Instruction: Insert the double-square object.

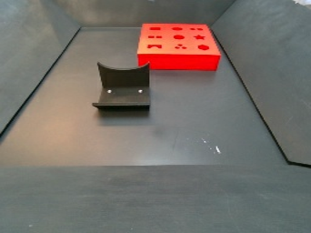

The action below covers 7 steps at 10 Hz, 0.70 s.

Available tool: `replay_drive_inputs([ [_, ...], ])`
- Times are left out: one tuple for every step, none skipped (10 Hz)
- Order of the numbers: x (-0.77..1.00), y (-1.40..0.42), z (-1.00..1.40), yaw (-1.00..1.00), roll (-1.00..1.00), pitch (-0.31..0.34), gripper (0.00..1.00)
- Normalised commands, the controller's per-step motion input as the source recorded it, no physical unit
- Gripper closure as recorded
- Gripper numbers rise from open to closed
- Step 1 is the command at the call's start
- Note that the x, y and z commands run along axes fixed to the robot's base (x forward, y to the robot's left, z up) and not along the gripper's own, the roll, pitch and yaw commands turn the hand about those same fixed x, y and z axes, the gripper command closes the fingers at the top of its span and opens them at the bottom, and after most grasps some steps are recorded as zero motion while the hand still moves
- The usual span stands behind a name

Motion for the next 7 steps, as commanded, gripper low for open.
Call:
replay_drive_inputs([
  [0.01, 0.0, -0.19, 0.0, 0.0, 0.026, 1.0],
  [0.0, 0.0, -0.8, -0.02, 0.0, 0.2, 1.0],
  [0.04, 0.01, -0.76, -0.09, 0.08, 0.194, 1.0],
  [0.05, 0.07, -0.73, -0.09, 0.13, 0.19, 1.0],
  [0.03, 0.04, -0.73, -0.08, 0.12, 0.191, 1.0],
  [0.0, 0.0, -0.77, -0.11, 0.09, 0.177, 1.0],
  [0.0, -0.16, -0.8, -0.29, 0.0, 0.169, 1.0],
])
